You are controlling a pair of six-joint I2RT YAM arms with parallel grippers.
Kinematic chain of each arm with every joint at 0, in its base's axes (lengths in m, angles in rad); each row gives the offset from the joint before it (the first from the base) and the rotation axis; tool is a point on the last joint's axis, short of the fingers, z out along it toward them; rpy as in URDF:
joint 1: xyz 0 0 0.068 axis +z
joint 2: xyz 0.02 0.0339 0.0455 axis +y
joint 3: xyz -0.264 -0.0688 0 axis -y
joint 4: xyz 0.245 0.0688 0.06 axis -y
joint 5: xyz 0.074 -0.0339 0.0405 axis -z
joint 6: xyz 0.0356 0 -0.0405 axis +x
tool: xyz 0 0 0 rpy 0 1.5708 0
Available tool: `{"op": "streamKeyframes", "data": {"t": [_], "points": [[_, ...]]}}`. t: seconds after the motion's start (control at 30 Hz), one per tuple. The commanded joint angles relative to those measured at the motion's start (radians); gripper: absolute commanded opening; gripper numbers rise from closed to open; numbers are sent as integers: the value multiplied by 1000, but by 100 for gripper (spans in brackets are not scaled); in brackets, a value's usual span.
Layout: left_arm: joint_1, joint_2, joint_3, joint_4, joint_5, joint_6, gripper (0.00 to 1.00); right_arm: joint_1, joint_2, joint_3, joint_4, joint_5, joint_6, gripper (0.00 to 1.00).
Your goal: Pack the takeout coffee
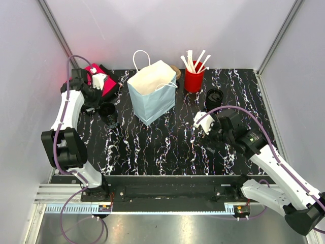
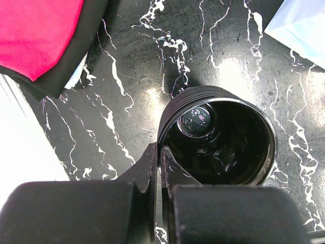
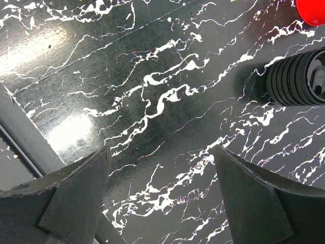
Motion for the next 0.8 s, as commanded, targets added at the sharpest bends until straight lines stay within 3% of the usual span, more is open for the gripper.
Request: {"op": "streamKeyframes", "data": {"t": [0.0, 0.77], "points": [[13, -48, 59, 27, 42, -13, 0, -5, 4, 45, 5, -17, 16, 88], [24, -117, 189, -40, 79, -21, 0, -5, 10, 70, -12, -31, 7, 88]]}}
